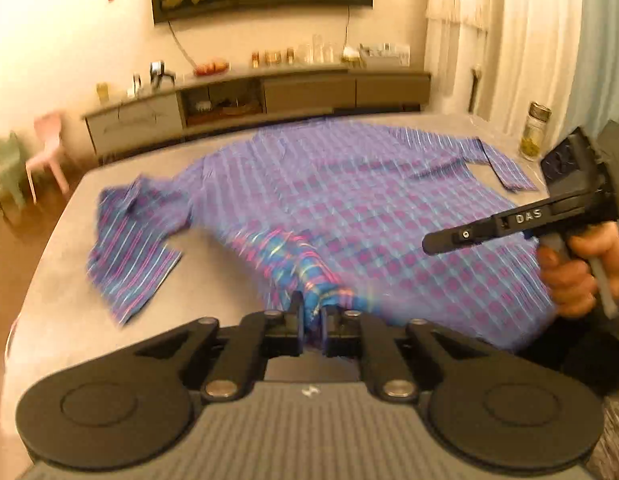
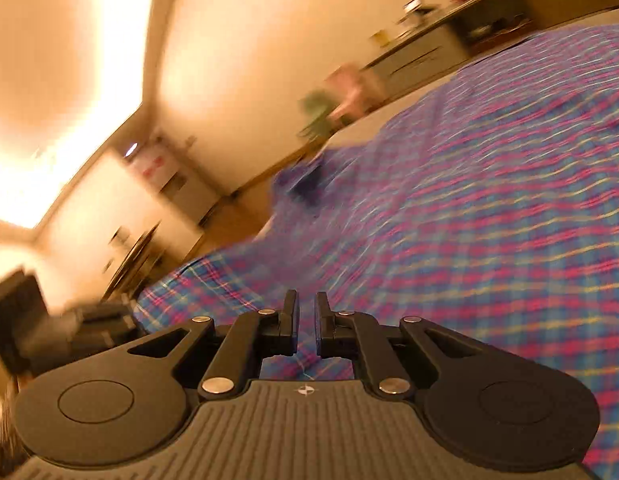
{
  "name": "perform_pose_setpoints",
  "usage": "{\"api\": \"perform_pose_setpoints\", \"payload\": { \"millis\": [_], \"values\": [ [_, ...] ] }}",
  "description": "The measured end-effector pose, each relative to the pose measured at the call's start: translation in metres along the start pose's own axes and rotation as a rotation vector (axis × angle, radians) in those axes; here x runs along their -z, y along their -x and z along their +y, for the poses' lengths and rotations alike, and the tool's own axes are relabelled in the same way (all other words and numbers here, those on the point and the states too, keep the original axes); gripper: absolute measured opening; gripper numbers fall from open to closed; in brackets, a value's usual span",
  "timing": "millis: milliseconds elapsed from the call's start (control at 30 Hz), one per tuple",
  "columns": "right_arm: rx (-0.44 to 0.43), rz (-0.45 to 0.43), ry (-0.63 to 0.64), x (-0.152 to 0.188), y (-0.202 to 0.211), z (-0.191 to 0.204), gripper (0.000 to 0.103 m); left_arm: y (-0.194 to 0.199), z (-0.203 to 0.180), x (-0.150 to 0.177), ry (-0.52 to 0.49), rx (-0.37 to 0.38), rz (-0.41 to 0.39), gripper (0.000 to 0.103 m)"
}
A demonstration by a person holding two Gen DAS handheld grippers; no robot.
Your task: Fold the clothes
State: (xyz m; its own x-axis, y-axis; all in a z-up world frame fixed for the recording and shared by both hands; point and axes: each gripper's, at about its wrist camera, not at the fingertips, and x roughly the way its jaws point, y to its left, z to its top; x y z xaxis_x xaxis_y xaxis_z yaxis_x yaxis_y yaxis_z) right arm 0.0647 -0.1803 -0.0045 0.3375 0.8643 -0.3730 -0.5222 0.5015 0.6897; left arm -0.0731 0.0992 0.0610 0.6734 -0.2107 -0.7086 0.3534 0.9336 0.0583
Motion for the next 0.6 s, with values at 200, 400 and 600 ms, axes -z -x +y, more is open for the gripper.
{"api": "perform_pose_setpoints", "payload": {
  "millis": [200, 400, 600],
  "values": [
    [0.314, -0.127, 0.162, -0.015, 0.055, 0.004, 0.061, 0.029, -0.001, -0.002, -0.066, -0.104, -0.065, 0.041],
    [0.709, -0.115, 0.076, -0.030, 0.092, -0.065, 0.063, -0.052, -0.023, -0.034, -0.082, 0.115, -0.042, 0.050],
    [0.819, 0.049, 0.157, -0.010, 0.077, -0.087, 0.063, -0.170, -0.009, -0.038, -0.091, 0.051, 0.130, 0.045]
  ]
}}
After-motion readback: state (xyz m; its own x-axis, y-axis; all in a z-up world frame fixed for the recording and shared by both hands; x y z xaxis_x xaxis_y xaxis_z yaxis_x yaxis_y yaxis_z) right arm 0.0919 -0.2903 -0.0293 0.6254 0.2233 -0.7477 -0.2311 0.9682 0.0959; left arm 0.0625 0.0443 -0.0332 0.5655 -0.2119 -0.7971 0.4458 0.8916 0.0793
